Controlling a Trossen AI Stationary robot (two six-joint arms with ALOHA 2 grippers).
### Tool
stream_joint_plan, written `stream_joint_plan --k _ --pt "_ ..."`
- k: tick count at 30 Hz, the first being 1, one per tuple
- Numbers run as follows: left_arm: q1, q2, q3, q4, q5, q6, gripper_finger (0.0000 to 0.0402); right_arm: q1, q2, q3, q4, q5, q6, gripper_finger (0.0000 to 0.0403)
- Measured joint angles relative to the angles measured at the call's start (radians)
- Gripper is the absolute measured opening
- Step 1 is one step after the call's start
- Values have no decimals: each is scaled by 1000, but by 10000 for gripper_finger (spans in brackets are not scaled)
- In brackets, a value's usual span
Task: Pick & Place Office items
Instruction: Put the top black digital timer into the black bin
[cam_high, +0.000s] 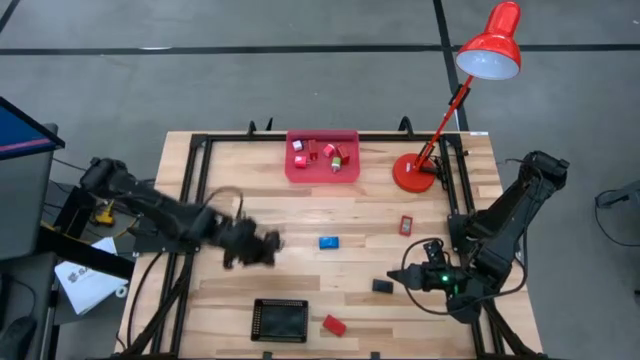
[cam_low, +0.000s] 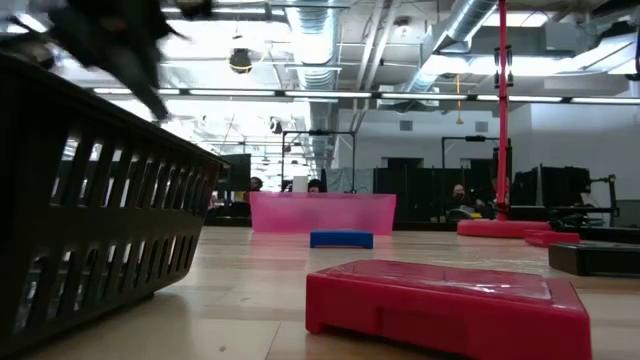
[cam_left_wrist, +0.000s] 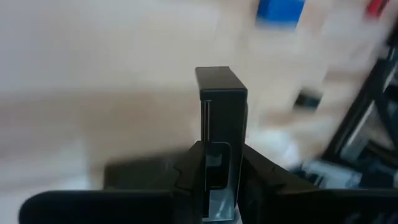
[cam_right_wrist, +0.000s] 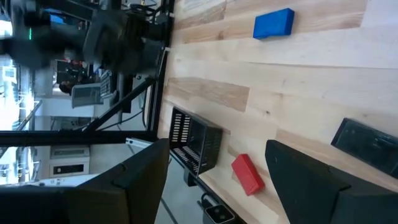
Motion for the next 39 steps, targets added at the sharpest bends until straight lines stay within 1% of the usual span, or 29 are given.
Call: stream_joint_plan --k 2,4,6,8,13,16,19,28,39 --pt "-120 13 0 33 -63 -71 61 3 0 0 0 0 0 260" --pt "-214 43 0 82 -108 -100 58 3 0 0 0 -1 0 260" --pt "-276 94 0 165 -129 -95 56 2 0 0 0 -6 -3 260" --pt "-305 160 0 257 -148 -47 56 2 0 0 0 -17 -5 260" --pt "-312 301 2 511 -156 119 57 14 0 0 13 -31 -7 260" --pt "-310 364 19 585 -101 169 57 27 0 0 22 -52 -7 260" --pt "-313 399 54 595 -42 220 57 38 0 0 29 -53 -7 260" --pt "-296 399 61 576 -76 253 58 41 0 0 24 -53 -7 260" --pt "-299 399 61 576 -35 256 58 42 0 0 13 -53 -8 260"
